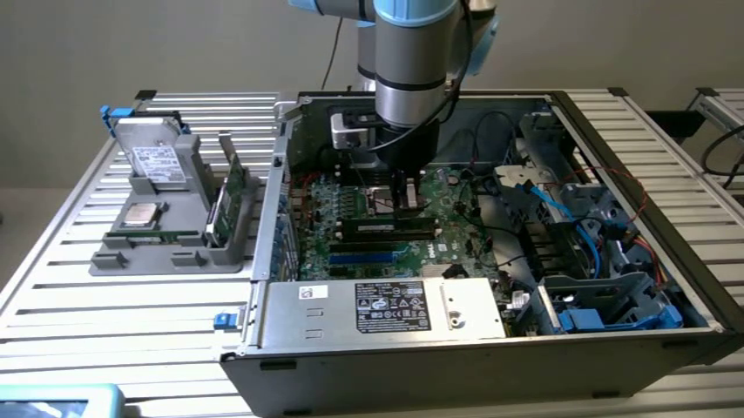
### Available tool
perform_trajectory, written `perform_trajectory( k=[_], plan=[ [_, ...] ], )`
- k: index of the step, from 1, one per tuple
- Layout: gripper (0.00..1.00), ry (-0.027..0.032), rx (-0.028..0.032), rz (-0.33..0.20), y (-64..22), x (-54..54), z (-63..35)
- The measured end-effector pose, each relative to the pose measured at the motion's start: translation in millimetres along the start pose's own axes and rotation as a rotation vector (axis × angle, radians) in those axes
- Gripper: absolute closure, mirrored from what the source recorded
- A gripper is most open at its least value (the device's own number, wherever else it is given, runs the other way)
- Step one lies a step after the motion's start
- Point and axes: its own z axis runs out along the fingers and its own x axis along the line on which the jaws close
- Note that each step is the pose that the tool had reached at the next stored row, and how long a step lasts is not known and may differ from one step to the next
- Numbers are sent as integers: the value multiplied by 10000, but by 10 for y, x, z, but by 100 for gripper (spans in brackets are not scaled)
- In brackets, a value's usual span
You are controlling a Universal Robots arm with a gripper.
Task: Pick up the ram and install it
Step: 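Insert the ram into the slot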
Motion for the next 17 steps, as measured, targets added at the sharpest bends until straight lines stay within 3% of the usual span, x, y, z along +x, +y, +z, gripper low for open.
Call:
perform_trajectory(
  k=[17],
  plan=[
    [86,13,10,-140,0,-15,18]
  ],
)
